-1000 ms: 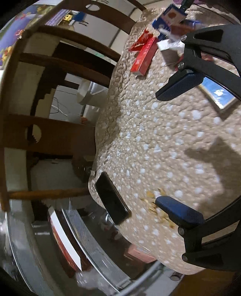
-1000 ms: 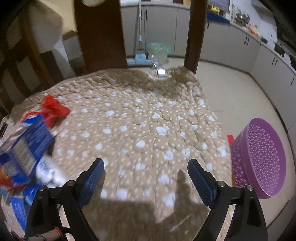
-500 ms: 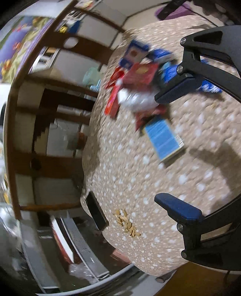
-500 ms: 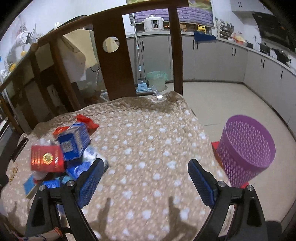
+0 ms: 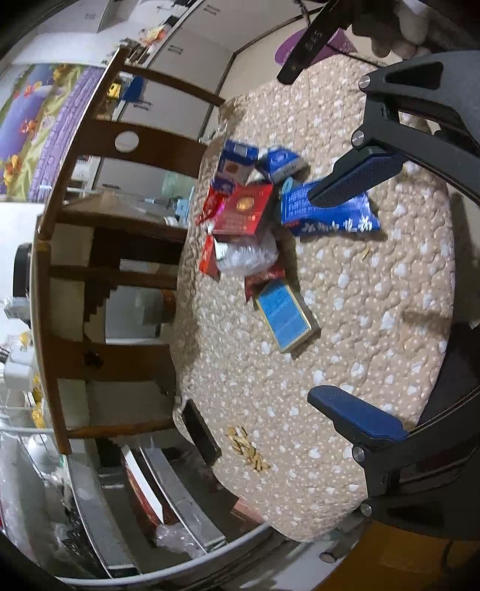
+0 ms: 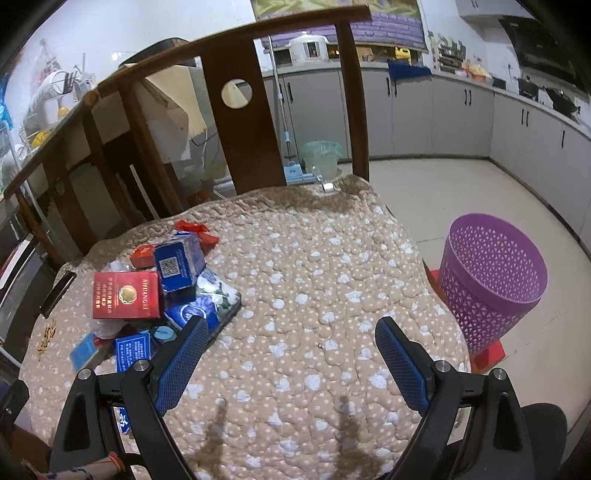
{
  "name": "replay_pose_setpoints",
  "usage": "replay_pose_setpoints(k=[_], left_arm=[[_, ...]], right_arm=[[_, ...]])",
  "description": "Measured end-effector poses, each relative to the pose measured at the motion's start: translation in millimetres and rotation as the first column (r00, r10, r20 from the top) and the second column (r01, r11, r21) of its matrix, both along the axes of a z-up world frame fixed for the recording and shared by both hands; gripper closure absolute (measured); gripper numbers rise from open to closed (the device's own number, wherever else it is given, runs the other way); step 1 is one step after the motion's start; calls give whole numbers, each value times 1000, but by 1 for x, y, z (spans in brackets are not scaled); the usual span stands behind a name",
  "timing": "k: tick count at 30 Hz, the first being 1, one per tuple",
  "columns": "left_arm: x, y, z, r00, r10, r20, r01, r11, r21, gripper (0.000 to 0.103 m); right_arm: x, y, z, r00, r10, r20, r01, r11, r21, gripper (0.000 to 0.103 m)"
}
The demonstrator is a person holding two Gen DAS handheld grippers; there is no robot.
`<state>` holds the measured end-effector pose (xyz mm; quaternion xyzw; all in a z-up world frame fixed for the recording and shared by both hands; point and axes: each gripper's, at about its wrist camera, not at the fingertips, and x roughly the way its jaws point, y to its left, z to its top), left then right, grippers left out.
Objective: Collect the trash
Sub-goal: 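Move both tools over the table toward the pile of packaging, then grasp the blue card box with the left tool while the right tool grasps a blue box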
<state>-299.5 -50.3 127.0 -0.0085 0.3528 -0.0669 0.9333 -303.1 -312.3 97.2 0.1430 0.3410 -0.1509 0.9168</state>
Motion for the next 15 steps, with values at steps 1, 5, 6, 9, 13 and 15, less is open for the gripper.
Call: replay_pose_setpoints(k=[1,5,6,9,13,15], left_arm=[[-2,-3,1,1000,-16,2,16,1000,-2,6],[-17,-19,3,994,-109,30,109,994,9,6],[-20,-24,3,989,-144,34,144,990,7,6],[-23,-33,0,972,-234,14,234,972,-13,6],[-19,-40,-6,968,-252,-9,252,968,5,6],[-14,-37,-5,973,-230,-5,230,973,19,6]], right_arm=[[-1,1,2,1000,0,4,0,1000,-9,9],[-6,2,5,1000,-11,16,12,999,-30,9],[-7,1,4,1000,-16,17,16,999,-30,9],[-9,-2,1,1000,-26,14,27,999,-19,9],[-10,-5,-3,1000,-28,6,28,1000,-11,9],[-10,-6,-5,1000,-22,3,22,1000,-8,9]])
